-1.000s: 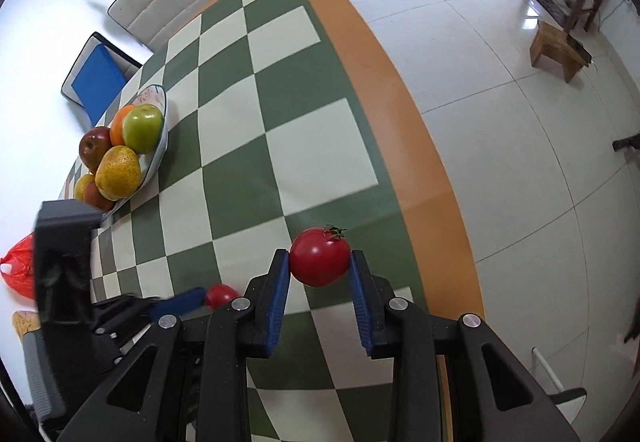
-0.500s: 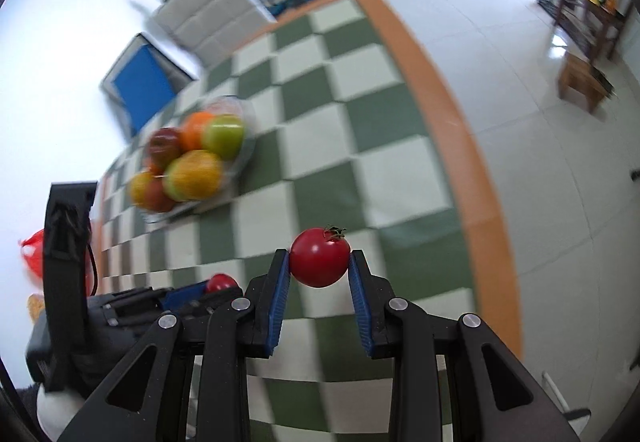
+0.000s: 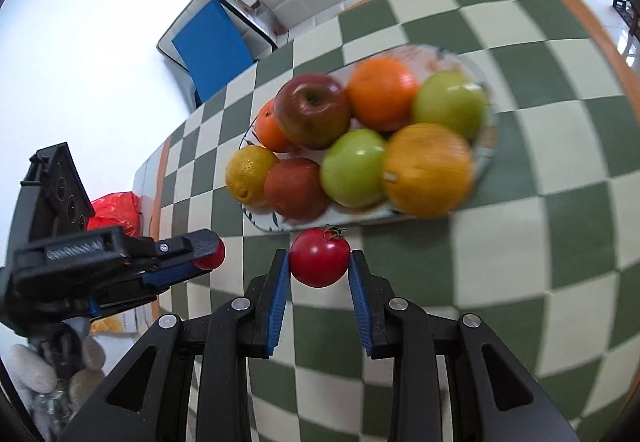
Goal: Organize fruits
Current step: 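Carry both tomatoes onto the plate edge and open both grippers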
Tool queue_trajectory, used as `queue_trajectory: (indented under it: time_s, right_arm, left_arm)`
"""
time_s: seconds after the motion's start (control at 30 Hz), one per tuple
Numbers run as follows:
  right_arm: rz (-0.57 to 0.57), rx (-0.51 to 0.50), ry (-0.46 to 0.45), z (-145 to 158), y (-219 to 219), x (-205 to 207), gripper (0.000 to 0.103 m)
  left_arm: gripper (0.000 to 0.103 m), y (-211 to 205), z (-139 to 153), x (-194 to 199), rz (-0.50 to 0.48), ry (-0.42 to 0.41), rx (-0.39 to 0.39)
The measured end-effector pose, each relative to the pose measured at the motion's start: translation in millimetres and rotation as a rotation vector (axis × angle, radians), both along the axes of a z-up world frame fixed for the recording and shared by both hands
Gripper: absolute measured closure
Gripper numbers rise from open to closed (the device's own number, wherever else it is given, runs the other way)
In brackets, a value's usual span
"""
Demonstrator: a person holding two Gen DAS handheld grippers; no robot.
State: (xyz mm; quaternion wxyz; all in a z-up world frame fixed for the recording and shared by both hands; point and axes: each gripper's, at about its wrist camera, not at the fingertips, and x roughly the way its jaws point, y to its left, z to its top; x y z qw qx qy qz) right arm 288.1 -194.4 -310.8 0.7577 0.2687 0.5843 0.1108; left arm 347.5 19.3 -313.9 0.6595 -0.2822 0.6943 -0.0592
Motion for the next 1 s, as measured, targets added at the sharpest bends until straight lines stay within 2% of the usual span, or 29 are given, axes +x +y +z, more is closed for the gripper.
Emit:
queue_trajectory:
  time_s: [0.1, 0.27, 0.53, 1.0]
  right_arm:
    - [0.01, -0.035, 0.019, -18.6, 17.6, 16.9, 0.071]
    - [0.048, -0.106, 0.028, -32.6, 32.5, 32.4, 0.071]
    - [0.049, -0.14, 0.039, -37.6, 36.7, 36.3, 0.07]
    - [0.035, -0.132, 0.06, -39.5, 40.0, 42.0, 0.068]
  left_arm:
    - [0.076, 13.2, -18.9, 11.3, 0.05, 0.048, -0.057]
    - [0.076, 15.0, -40.1, 21.3, 0.07, 0.109, -0.13]
    - [0.075, 20.0, -55.3, 28.2, 0.091, 0.158, -0.156]
    - [0.074, 33.6, -56.1, 24.8, 0.075, 0.188, -0.157]
